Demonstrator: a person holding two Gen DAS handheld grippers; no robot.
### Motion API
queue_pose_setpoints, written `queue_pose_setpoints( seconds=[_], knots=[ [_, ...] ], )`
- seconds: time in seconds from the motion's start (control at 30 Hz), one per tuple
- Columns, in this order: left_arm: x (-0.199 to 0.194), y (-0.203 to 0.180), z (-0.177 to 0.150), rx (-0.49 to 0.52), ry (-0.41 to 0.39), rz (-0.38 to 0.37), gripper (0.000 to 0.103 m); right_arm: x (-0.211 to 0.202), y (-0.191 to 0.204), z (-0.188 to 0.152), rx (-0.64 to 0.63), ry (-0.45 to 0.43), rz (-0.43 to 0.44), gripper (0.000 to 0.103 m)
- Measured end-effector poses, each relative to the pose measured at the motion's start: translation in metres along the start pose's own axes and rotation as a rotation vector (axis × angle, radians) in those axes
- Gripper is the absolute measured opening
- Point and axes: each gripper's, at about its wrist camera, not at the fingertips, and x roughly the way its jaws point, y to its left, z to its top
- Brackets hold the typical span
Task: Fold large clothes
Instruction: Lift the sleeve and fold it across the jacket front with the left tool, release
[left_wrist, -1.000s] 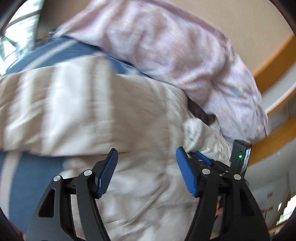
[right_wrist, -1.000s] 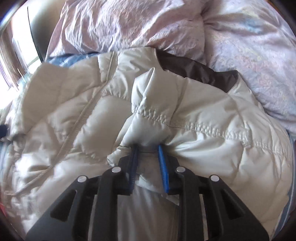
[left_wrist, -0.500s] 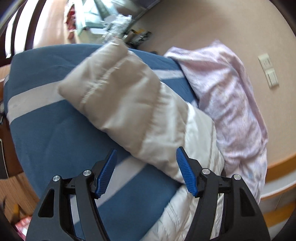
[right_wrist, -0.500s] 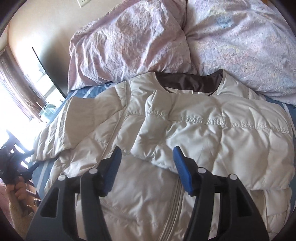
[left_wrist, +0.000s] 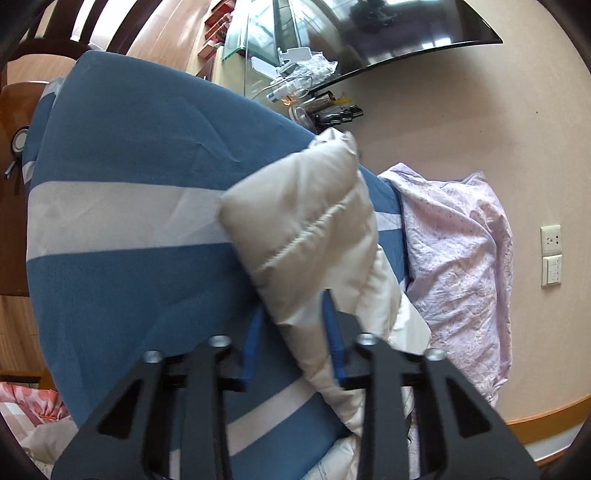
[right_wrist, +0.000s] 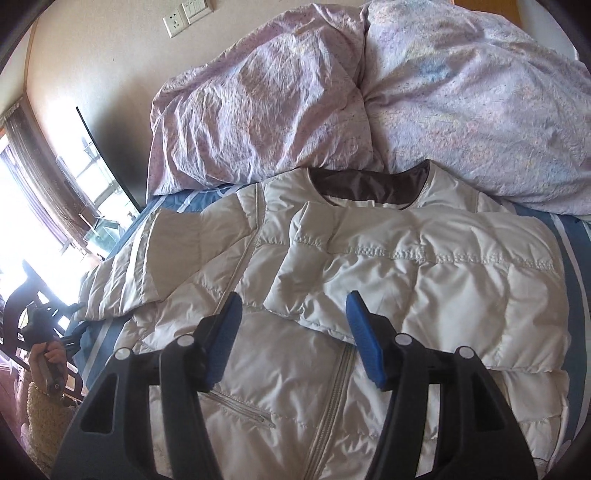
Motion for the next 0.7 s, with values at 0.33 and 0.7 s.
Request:
queue_pose_setpoints(
  seconds=[0.33, 0.7],
  knots=[
    [-0.027, -0.070, 0.007, 0.185, -0.094, -0.087, 0.001, -0.034, -0.031, -0.005, 0.062, -0.081, -0.022, 0.062],
    [-0.061, -0.228, -0.093, 0.561, -0.028, -0.391, 0.001, -0.067, -0.063, -0.008, 0.105, -0.158, -0.075, 0.063]
  ],
)
